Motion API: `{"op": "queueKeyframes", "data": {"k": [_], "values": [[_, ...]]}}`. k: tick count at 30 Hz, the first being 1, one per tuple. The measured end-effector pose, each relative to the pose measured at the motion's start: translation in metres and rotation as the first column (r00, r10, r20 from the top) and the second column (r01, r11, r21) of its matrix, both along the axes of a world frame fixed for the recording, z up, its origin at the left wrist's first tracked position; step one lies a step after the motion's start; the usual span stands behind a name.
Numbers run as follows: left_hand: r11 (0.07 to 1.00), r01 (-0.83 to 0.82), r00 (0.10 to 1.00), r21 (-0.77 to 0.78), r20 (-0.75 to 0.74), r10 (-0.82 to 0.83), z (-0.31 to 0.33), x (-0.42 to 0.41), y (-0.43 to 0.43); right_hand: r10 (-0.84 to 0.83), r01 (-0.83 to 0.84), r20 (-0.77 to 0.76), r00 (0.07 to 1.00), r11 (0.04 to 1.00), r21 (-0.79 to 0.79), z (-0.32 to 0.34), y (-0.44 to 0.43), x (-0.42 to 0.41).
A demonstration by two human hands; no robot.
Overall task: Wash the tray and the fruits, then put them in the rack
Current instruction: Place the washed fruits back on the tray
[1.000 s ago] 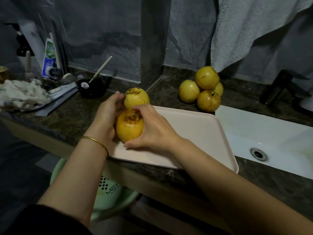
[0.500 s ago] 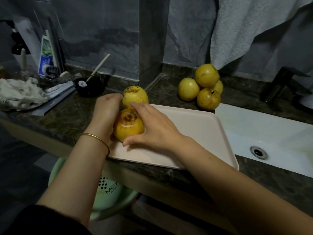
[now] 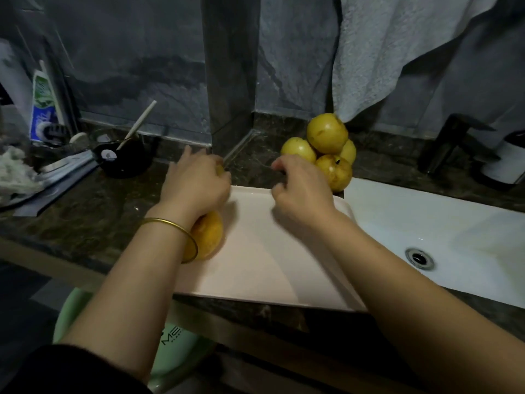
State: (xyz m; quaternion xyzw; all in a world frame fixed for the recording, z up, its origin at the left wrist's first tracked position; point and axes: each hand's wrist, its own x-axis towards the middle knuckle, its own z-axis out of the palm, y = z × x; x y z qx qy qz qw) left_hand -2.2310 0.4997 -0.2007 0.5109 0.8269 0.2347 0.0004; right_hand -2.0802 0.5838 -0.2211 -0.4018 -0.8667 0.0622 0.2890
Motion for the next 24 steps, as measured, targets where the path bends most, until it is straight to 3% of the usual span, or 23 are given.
{"op": "queueKeyframes", "data": {"k": [4, 9, 18, 24], "values": [[0.986, -0.022, 0.991, -0.164, -0.135, 0.0, -0.003, -0.007, 0.001, -0.25, 0.238, 0.052, 0.967, 0.957, 0.168, 0.019, 0.036, 0.003], [0.985, 0.002, 0.998, -0.174, 0.062, 0.009, -0.007, -0.016, -0.005, -0.399, 0.377, 0.084, 0.913, 0.905, 0.198, 0.033, 0.082, 0.0], [0.988, -0.002, 0.998, -0.157, 0.067, 0.013, -0.014, -0.017, 0.0, -0.381, 0.409, 0.212, 0.9, 0.907, -0.103, 0.045, 0.126, -0.002], [0.987, -0.01, 0.997, -0.16, 0.07, 0.021, -0.014, -0.017, 0.002, -0.37, 0.395, 0.207, 0.906, 0.914, -0.092, 0.045, 0.133, -0.001]]}}
